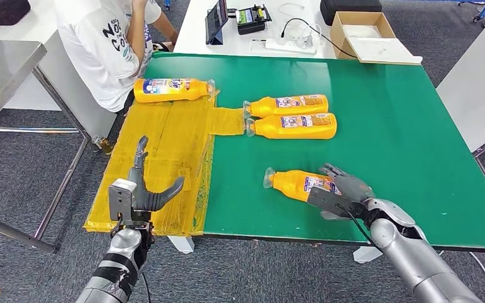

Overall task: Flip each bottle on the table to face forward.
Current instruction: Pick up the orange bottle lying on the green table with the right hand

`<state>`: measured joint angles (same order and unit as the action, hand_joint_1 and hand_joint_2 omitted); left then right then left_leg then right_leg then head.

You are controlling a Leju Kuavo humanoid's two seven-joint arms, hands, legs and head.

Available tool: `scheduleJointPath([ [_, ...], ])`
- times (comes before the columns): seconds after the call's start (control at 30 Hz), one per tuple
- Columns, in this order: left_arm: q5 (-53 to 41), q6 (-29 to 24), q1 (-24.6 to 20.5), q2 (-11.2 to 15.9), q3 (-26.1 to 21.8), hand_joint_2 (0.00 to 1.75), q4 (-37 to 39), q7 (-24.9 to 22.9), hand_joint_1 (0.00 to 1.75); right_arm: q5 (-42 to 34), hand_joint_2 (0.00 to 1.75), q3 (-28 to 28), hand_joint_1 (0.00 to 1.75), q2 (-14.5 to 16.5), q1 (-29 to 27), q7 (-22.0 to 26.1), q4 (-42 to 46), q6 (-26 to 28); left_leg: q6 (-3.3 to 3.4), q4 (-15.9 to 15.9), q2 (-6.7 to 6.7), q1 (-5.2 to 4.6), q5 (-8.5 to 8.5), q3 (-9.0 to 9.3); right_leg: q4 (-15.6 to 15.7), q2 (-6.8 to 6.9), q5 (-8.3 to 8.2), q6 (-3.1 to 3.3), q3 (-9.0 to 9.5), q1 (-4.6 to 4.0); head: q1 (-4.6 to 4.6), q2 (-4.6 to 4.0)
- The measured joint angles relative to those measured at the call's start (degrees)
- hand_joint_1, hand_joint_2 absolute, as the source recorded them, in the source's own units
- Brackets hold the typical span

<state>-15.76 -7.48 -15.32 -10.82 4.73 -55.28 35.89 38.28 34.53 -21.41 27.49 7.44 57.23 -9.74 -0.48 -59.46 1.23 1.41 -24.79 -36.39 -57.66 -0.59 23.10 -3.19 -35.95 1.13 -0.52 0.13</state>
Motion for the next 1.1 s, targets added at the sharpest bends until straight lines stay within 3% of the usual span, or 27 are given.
scheduleJointPath([
  [0.53, 0.27, 0.46, -0.01, 0.04, -0.36, 1.75, 1.38, -0.15, 0.0, -1.17, 1.75, 3.79, 0.0, -1.6, 0.54, -4.28, 0.64, -1.99, 0.0, 0.0, 0.0, 0.0, 0.0, 0.03, 0.0, 0.0, 0.0, 0.0, 0.02, 0.0, 0.0, 0.0],
  [0.8, 0.45, 0.11, 0.03, 0.09, -1.32, 1.75, 2.38, -0.78, 0.0, 3.65, 1.75, 4.54, 0.0, -0.64, 1.34, -10.36, -2.49, 1.5, 0.0, 0.0, 0.0, 0.0, 0.0, 0.08, 0.01, 0.0, 0.0, 0.0, 0.07, 0.0, 0.0, 0.0],
  [1.1, 0.64, 0.47, 0.07, 0.0, -2.17, 1.75, 2.81, -0.84, 0.0, 6.61, 1.75, 4.57, 0.04, -0.47, 2.34, -12.57, -3.89, -0.02, 0.02, 0.0, 0.0, 0.0, 0.01, 0.18, 0.02, 0.0, -0.01, -0.01, 0.17, 0.0, 0.0, 0.0],
])
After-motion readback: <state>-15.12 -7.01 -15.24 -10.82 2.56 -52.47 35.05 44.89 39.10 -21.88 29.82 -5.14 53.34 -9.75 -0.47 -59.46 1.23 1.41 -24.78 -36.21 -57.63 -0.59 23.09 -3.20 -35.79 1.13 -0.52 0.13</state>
